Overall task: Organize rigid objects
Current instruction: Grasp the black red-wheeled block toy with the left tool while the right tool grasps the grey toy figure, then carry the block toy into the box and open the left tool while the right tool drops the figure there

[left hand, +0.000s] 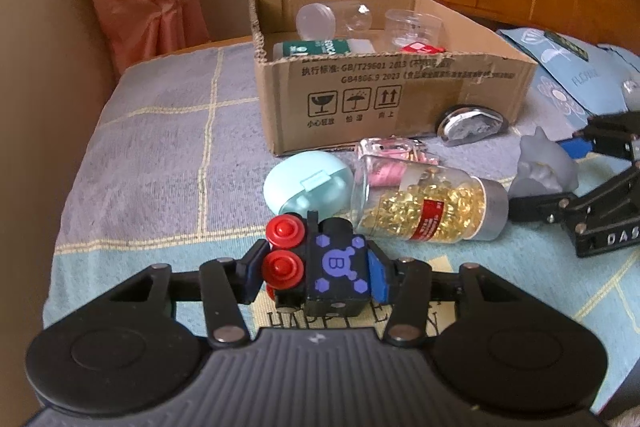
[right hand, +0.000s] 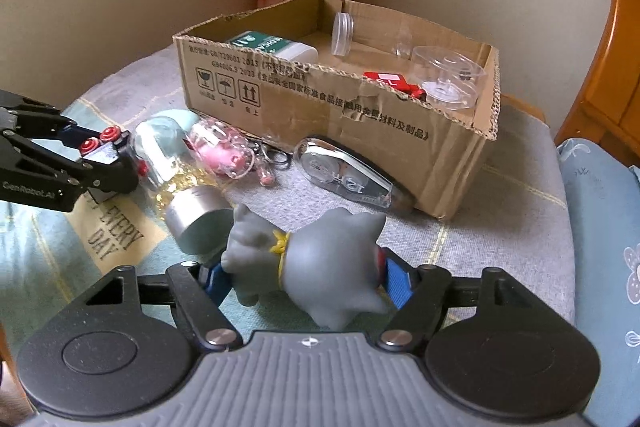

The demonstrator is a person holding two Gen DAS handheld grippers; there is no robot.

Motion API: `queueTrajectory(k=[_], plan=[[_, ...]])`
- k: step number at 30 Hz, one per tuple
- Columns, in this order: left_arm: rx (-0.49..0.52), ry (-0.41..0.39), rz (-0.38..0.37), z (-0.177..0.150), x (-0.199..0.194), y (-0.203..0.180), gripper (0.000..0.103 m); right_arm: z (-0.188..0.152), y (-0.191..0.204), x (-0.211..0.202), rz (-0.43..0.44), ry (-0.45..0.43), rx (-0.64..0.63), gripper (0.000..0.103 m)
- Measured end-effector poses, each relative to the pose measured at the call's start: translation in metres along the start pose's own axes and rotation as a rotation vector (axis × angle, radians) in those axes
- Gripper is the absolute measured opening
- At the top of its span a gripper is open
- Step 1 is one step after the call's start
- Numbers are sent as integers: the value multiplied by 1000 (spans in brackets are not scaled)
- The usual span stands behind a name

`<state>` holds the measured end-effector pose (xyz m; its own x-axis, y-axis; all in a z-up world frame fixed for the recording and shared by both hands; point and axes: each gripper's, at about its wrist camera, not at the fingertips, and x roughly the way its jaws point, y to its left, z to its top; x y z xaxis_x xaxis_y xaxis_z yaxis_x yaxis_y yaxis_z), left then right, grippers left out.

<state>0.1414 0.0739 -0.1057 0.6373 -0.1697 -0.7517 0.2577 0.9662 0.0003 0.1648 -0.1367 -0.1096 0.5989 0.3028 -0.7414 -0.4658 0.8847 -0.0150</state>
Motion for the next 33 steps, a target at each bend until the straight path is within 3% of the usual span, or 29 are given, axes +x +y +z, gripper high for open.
queueTrajectory(k=[15,25,33], plan=[[140,20,-75,42,-44,5,49,47,-20,-53,19,-64,-19,77],[170,-80,-101,112,-53,3,49,102,-36,-57,-11,-138,-21,77],[205,-119,-82,176,-32,-6,49,135,-29,-36,-1,-147,-6,77]])
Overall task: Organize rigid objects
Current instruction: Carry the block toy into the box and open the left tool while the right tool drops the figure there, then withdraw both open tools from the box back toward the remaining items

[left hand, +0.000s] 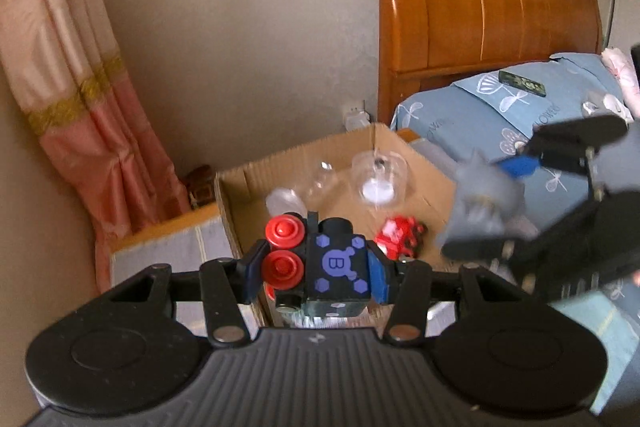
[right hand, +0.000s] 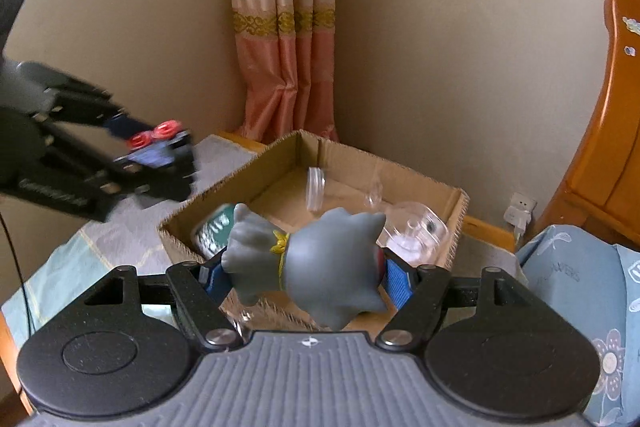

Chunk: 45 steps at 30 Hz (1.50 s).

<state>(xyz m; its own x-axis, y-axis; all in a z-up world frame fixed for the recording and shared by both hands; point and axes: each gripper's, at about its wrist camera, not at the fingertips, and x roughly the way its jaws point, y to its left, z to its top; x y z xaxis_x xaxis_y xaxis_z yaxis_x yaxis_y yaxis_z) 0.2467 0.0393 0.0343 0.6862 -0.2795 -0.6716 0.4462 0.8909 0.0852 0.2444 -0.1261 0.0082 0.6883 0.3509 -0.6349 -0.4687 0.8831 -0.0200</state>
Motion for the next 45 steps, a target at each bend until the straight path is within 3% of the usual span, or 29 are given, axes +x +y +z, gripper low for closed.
queueTrajectory(k=[4,6,8,18,20,21,22,34,41,45], plan=[[16,5,19,17,18,2,49,6,0,17,2,14,26,79],[10,12,15,22,27,1,49,5,0,18,0,2,42,94],[6,21,21,25,36,1,49,3,-1,14,10,-14,55,100],[-19,47,31,32,59,7,50,-6,-4,-9,7,-17,57,102],[-22,39,37,32,60,9,66,-7,-3,-13,10,-16,57,102],[-29,38,46,32,61,9,90,-7,-1,-14,8,-13,54,103],[-45,29,74,31,60,10,102,-8,0,-15,6,-9,52,103],[-59,23,110,10,37,12,102,-22,5,-24,-6,16,97,103],[-44,8,111,-7,21,-1,102,-32,7,-28,-52,30,145,103],[-102,-15,88,-22,10,-2,102,-43,8,-29,-100,33,196,103]])
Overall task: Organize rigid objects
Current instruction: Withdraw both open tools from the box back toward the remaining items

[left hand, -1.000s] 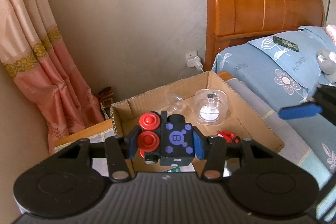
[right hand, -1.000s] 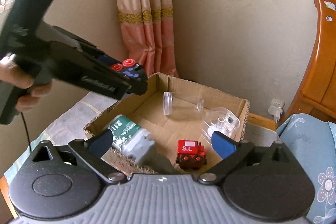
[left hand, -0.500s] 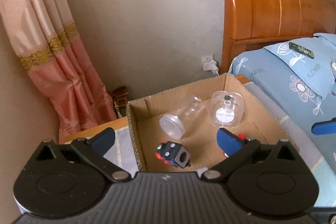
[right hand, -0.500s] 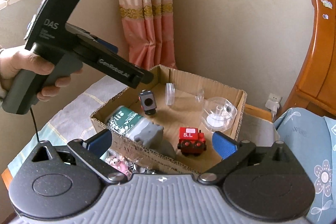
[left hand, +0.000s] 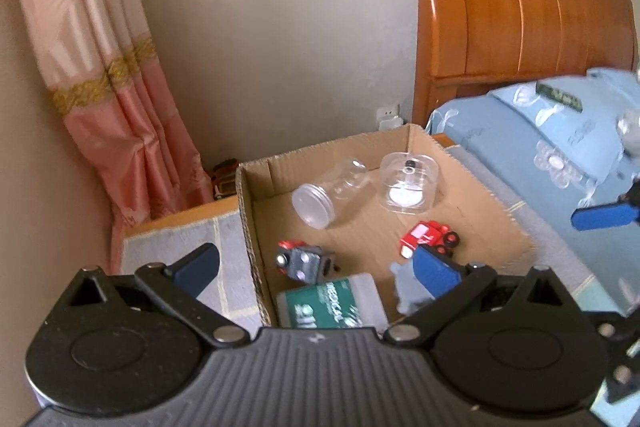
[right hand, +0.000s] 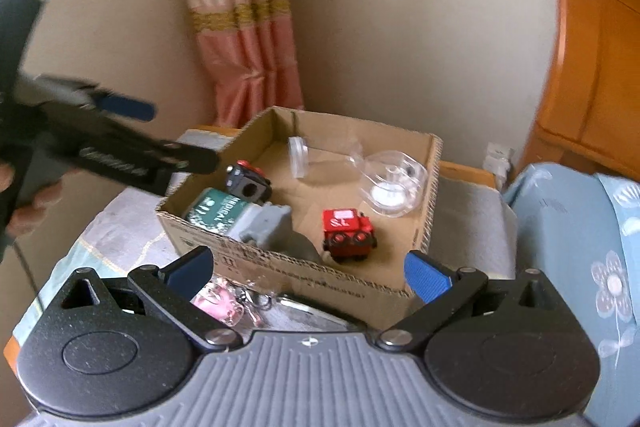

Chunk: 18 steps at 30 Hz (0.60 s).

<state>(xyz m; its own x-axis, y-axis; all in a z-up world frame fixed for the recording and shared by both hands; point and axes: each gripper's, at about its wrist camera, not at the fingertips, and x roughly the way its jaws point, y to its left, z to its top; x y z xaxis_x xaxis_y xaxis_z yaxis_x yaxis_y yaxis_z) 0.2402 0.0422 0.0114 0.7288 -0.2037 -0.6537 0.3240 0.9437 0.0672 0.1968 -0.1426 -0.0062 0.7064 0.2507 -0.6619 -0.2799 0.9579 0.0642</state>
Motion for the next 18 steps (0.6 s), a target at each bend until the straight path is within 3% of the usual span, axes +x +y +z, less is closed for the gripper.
queueTrajectory(k=[4,10,18], plan=[[-34,-4,-14,-18,-10,-1,102,-15,2,7,-47,18,30,103],[-16,-4,30,-47,-21,-5,102,-39,1,27,-49,43,116,103],[-71,-17,71,-84,-37,-2,102,-55,5,66,-80,42,180,103]])
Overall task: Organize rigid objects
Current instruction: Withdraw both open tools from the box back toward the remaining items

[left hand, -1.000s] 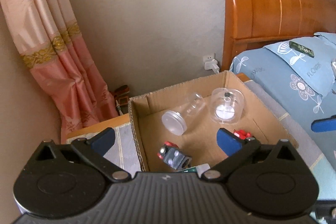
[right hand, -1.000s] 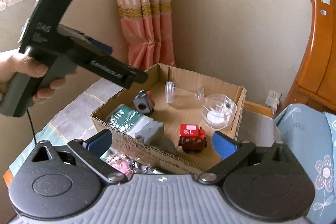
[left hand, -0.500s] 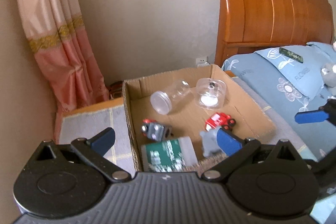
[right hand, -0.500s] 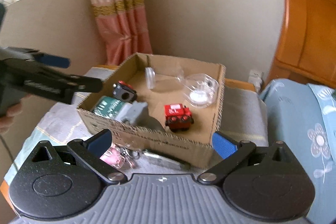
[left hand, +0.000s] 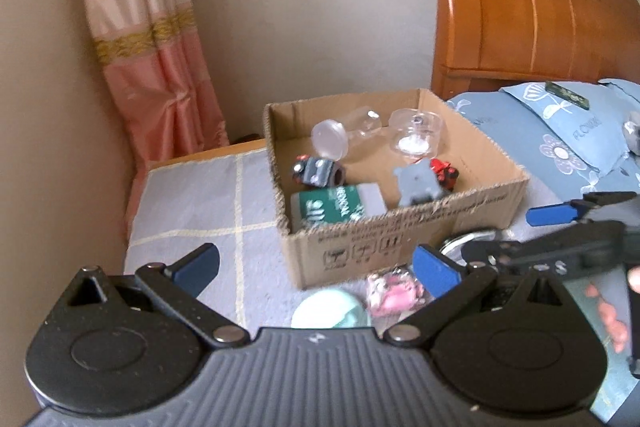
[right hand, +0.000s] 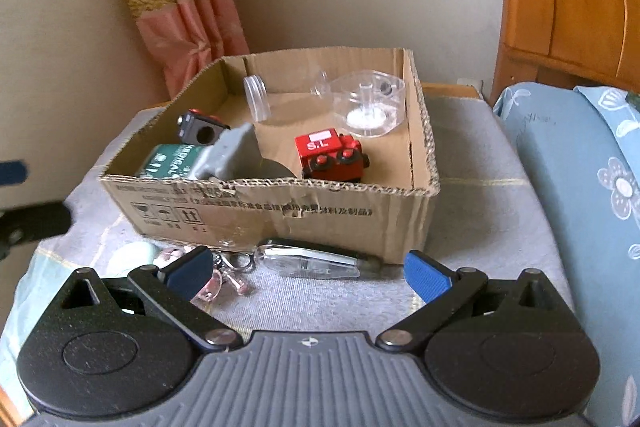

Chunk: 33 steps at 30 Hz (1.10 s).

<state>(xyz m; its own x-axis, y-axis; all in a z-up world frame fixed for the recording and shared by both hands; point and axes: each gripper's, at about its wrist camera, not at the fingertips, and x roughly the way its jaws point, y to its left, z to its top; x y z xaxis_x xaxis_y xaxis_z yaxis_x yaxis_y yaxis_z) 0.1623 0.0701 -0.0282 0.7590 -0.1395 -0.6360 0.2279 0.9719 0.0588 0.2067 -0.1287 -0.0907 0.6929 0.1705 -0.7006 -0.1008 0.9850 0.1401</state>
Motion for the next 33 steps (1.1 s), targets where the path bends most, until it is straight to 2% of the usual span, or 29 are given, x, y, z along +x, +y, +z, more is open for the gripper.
queueTrajectory(k=[2,9,13,18,24,27,33], plan=[[-10,2,16,-8,-3,1,102,-1,1,11,-11,5,16,103],[-51,15,1,-24,-8,1,102,-2,-1,38,-61,14,59,103],[-42,23,7,-29,-8,-3,102,-7,-6,42,-97,16,66,103],[-39,32,-3,-33,-6,-7,102,-16,-24,37,-98,28,110,103],[-23,43,-22,-36,-1,-16,102,-31,-31,27,-143,31,43,103],[-12,46,-50,-38,0,-22,102,-37,-26,25,-159,56,-56,103],[33,60,-132,-47,3,-40,102,-45,-33,15,-108,51,-109,103]])
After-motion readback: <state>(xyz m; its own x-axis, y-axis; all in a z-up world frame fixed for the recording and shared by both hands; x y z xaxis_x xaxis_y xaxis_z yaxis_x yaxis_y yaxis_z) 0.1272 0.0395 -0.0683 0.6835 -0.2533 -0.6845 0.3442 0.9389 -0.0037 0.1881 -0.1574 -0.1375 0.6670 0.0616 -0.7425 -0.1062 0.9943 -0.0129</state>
